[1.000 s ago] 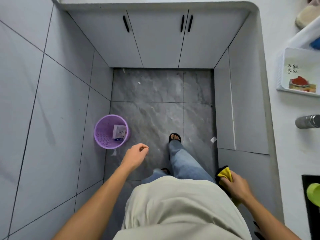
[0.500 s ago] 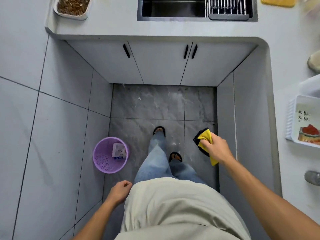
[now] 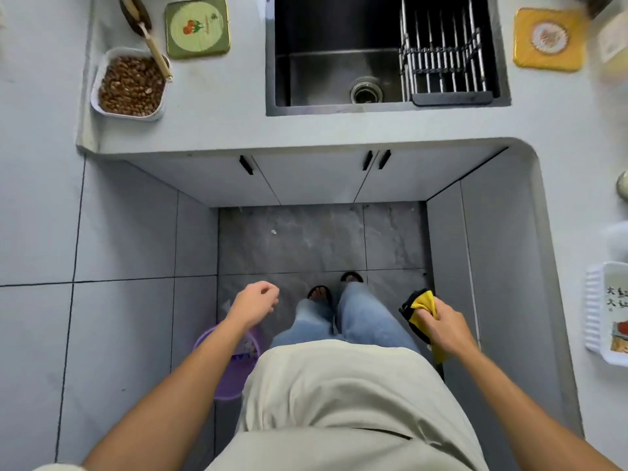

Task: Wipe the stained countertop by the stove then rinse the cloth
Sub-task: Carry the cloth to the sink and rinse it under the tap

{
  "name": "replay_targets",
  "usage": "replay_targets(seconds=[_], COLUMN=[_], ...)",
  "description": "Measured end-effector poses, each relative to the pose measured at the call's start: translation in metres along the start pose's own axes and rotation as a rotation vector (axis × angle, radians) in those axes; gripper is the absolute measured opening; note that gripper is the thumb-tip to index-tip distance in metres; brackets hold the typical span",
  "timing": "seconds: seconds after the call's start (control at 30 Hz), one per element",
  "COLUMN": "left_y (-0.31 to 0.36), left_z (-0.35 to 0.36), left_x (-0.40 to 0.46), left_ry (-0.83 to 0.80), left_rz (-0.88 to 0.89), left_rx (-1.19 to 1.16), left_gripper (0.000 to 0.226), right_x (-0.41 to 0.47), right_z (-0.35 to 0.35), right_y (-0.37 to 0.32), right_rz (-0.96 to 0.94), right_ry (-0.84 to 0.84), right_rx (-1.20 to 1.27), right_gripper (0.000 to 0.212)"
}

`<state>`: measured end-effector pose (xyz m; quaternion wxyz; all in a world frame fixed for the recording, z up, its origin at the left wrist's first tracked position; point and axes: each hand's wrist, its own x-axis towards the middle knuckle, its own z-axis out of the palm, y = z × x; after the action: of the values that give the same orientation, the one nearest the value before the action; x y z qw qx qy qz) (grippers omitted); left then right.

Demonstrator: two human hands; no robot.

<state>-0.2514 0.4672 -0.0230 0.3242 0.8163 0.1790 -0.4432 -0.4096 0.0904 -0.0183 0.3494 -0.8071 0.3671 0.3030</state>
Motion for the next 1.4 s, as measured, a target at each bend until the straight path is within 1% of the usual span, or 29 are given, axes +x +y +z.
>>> replay_targets(seconds=[0.07,0.17,0.33,0.47,0.63,0.73,0.83,0.93,1.07,1.23,1.33,1.4], left_y=[0.044,0.095,0.143,0.146,0.126,0.112,0.107,0.122,0.164,0.247,0.310,0.355], left_z=[-0.011,-0.022,-0.034,-0.044,-0.055,-0.062,-0.072,-0.091,-0.119,-0.159,-0.181,-0.198], left_x=[0.018,0.045,0.073,0.083,0.084,0.080,0.080,0.091,0.119,0.155,0.175,0.190], left_ry=[0.006,-0.008,-0.020,-0.022,0.018,0.012,-0.040,-0.063,-0.070,-0.028,-0.015,0.019], left_rz=[0.089,0.166,0.172,0.100,-0.050,-0.129,-0.166,-0.181,-0.095,0.145,0.280,0.370], left_rx=[0.029,0.071,0.118,0.168,0.158,0.149,0.176,0.180,0.225,0.308,0.258,0.223], left_gripper=[0.018,0.018,0.018,0.019,0.020,0.020,0.020,0.019,0.018,0.021,0.018,0.021], right_x=[0.006,0.020,0.064,0.111,0.156,0.175,0.193,0.204,0.209,0.205,0.209,0.217], right_z=[-0.009,-0.024,-0.068,-0.105,-0.140,-0.149,-0.150,-0.150,-0.152,-0.166,-0.177,-0.182], right_y=[0.005,0.009,-0.022,-0.078,-0.161,-0.208,-0.246,-0.272,-0.285,-0.284,-0.293,-0.305], right_rz=[0.047,0.100,0.114,0.047,-0.093,-0.168,-0.234,-0.229,-0.159,-0.054,-0.021,-0.019], right_ry=[-0.002,-0.006,-0.013,-0.024,-0.036,-0.064,-0.094,-0.107,-0.093,-0.081,-0.038,-0.012], right_rx=[0.006,-0.007,-0.010,-0.021,0.002,0.025,0.046,0.037,0.053,0.060,0.098,0.110], right_gripper=[0.017,0.018,0.017,0.016,0.018,0.020,0.021,0.020,0.019,0.019,0.022,0.025])
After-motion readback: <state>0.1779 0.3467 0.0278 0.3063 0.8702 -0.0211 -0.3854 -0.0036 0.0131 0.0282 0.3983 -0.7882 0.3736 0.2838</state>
